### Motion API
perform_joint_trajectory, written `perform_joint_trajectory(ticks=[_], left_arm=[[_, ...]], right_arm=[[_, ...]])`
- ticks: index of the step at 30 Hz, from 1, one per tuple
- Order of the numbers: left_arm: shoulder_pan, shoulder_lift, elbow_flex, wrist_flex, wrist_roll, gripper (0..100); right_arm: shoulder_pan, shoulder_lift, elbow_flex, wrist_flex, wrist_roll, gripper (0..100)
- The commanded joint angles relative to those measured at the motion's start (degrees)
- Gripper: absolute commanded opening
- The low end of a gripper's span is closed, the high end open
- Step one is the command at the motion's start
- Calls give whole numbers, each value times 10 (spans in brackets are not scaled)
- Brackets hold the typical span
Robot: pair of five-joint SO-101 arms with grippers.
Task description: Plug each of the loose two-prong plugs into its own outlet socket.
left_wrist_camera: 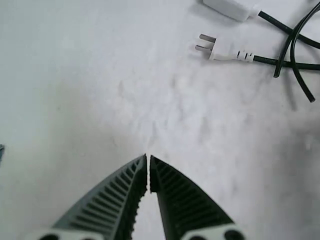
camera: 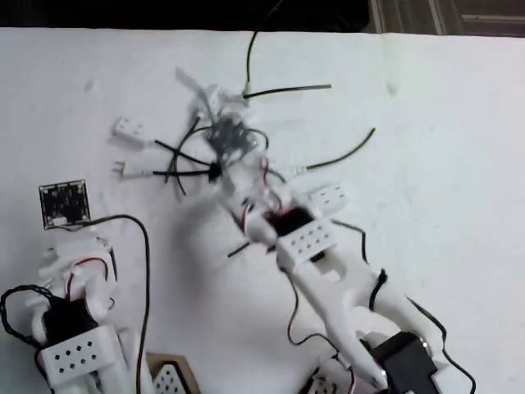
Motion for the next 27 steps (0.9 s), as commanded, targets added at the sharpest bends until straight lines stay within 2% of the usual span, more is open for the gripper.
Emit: perform_joint_trajectory(ticks=[1,7,11,14,19,24,27], left_arm=[[-2,-4,-2,-12,-6,38],[-2,-4,-2,-12,-6,38],[-2,-4,-2,-12,-6,38],[-2,-4,-2,-12,-6,38],[-2,-4,-2,-12,-6,38],[-2,-4,-2,-12,-7,38],[-2,-4,-2,-12,-31,38]], right_arm=[[30,29,-77,-46,6,18],[65,173,-177,-85,6,32],[73,252,-212,-85,6,183],[73,255,-213,-76,7,274],[88,192,-215,25,-1,228],[115,109,-217,186,-94,122],[121,85,-217,257,-137,109]])
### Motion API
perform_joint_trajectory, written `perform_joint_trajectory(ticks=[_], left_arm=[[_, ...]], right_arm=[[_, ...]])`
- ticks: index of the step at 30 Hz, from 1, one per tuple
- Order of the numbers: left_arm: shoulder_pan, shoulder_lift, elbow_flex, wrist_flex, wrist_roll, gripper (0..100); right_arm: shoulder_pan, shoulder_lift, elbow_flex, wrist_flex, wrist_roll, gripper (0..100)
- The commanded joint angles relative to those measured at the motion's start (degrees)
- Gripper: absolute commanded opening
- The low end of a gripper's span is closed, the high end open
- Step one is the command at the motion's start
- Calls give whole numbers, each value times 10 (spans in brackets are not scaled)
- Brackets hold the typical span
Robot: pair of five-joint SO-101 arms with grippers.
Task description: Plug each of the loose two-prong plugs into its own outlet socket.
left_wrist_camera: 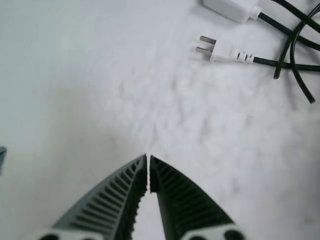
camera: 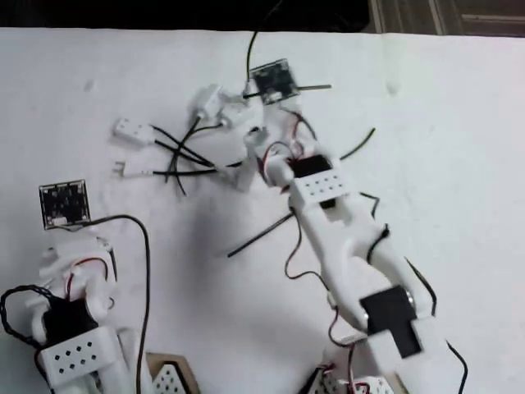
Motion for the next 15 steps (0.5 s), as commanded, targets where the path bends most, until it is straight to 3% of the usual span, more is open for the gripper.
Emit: perform_joint_trajectory(ticks=[1,9,15], left_arm=[[-2,-4,-1,-11,-28,38],[-2,-4,-1,-11,-29,38],[-1,-4,-1,-11,-29,38]], right_arm=[[11,-50,-28,82,-59,109],[40,-49,-28,149,-227,110],[59,-48,-26,153,-255,186]])
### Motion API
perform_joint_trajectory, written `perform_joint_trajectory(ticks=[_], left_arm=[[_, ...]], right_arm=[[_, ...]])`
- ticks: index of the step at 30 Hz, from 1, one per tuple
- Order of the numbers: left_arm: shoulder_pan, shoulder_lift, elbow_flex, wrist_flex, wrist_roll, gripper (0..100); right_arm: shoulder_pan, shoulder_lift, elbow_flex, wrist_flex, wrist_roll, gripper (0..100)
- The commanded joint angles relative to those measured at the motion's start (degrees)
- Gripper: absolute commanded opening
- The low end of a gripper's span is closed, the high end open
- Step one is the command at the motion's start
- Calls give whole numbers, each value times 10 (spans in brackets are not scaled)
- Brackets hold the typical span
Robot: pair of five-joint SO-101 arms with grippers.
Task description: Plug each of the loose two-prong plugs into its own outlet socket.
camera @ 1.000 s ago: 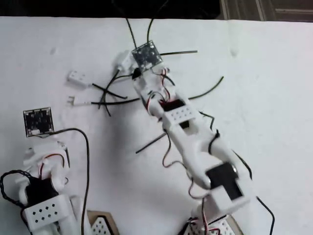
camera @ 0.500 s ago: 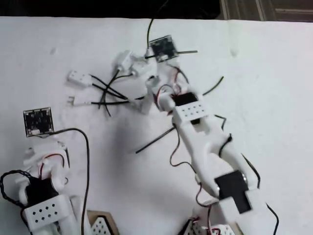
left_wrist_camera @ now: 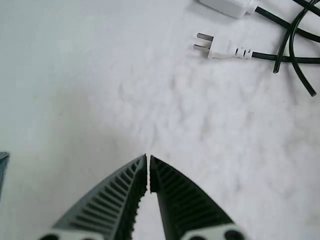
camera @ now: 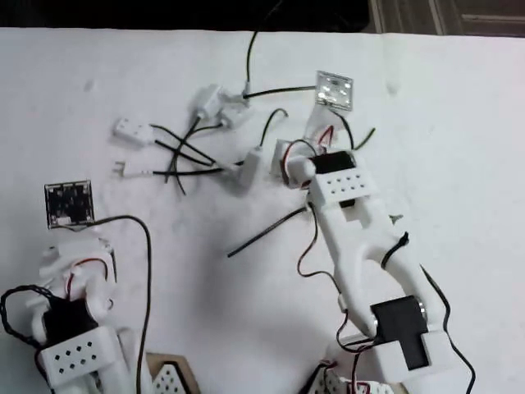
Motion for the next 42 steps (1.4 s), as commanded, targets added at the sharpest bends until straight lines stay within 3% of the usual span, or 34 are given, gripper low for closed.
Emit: perform_joint_trajectory(ticks=[1,10,27,35,42], left_arm=[[-1,-4,-3,-11,-6,38],[-1,-4,-3,-11,-6,38],[-1,-4,-3,-11,-8,38],[-1,-4,-2,-11,-8,38],[-1,-4,-2,-11,-8,38]], right_arm=[[7,-27,-25,3,-20,190],[3,109,-96,-5,-111,190],[-5,301,-225,24,-167,188],[-9,363,-293,39,-166,22],[-9,311,-293,92,-164,17]])
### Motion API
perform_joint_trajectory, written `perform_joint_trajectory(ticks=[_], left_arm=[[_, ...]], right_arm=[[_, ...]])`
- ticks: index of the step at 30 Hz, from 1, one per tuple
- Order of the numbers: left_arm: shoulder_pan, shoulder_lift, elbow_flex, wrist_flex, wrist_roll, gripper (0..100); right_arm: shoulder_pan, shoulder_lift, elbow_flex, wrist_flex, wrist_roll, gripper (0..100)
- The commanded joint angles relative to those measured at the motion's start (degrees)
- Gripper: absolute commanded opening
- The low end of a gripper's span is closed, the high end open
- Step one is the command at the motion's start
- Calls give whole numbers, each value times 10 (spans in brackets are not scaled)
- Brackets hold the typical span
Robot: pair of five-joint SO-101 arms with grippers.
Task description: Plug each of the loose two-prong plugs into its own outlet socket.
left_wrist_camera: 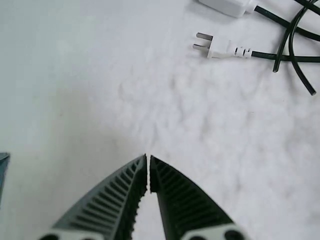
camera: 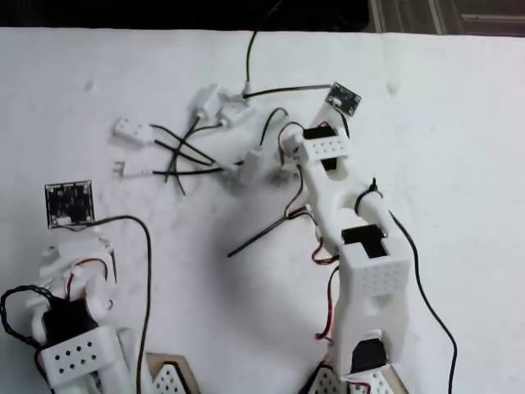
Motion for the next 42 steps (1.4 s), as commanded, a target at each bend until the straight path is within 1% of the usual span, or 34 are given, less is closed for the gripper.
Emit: perform_joint_trajectory(ticks=[1,8,13,17,20,23,26,30,32,34,37,40,42], left_arm=[[-1,-4,-2,-11,-4,38],[-1,-4,-2,-11,-4,38],[-1,-4,4,-12,-5,38],[-1,-4,4,-12,-5,38],[-1,-4,4,-12,-5,38],[-1,-4,4,-12,-5,38],[-1,-4,4,-12,-5,38],[-1,-4,4,-12,-5,38],[-1,-4,4,-12,-5,38],[-1,-4,4,-12,-5,38],[-1,-4,4,-12,-5,38],[-1,-4,4,-12,-5,38],[-1,-4,4,-12,-5,38]], right_arm=[[-13,-61,-14,38,5,17],[-2,-178,-13,136,136,17],[25,-240,-13,209,305,17],[54,-252,-7,258,440,17],[78,-256,26,264,511,17],[97,-256,77,262,564,17],[118,-252,127,235,605,17],[145,-251,185,140,632,22],[146,-251,206,127,644,46],[145,-256,217,133,645,115],[145,-257,206,187,646,203],[149,-257,187,255,646,207],[151,-257,180,282,647,206]])
